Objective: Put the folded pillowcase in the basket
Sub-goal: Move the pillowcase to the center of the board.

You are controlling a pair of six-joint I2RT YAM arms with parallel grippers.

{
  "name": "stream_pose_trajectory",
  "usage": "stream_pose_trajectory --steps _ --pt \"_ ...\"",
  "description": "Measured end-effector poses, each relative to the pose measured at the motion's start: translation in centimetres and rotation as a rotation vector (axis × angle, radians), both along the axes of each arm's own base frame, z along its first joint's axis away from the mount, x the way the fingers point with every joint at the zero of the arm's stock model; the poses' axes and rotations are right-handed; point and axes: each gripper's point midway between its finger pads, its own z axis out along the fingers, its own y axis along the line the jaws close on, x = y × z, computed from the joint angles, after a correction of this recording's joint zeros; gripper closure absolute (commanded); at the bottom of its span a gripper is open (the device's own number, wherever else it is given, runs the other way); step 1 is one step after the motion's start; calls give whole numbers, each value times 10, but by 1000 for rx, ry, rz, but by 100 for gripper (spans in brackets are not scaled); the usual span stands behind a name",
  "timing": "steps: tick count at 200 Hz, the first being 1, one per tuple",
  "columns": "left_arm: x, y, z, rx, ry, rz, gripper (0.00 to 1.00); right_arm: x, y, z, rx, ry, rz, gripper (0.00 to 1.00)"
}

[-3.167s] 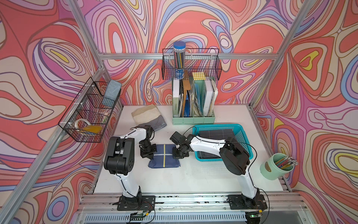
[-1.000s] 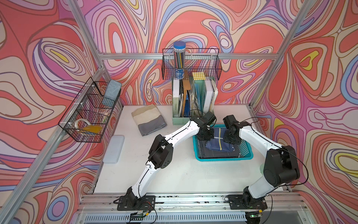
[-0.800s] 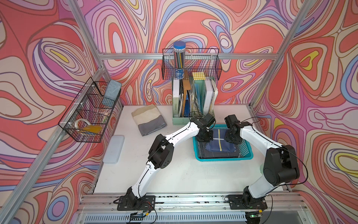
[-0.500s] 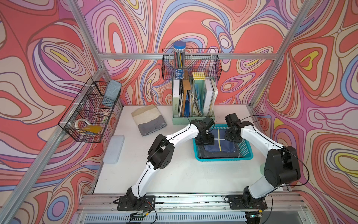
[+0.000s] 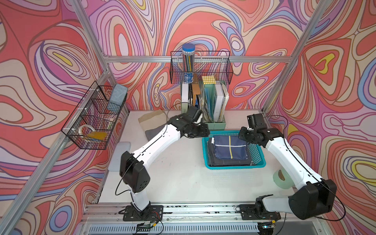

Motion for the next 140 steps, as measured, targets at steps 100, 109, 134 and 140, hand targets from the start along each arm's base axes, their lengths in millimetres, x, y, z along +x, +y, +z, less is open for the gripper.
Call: stream_pose_trajectory --steps 100,109,134,140 --pt "176 167 -98 191 74 373 100 -1 49 18 206 -44 185 100" --pt "192 176 -104 195 74 406 100 1 50 14 209 -34 188 100" --pt "214 201 -130 216 119 509 100 7 54 2 217 -11 194 100" --pt "214 207 -140 216 146 532 100 8 54 -1 218 -4 195 100"
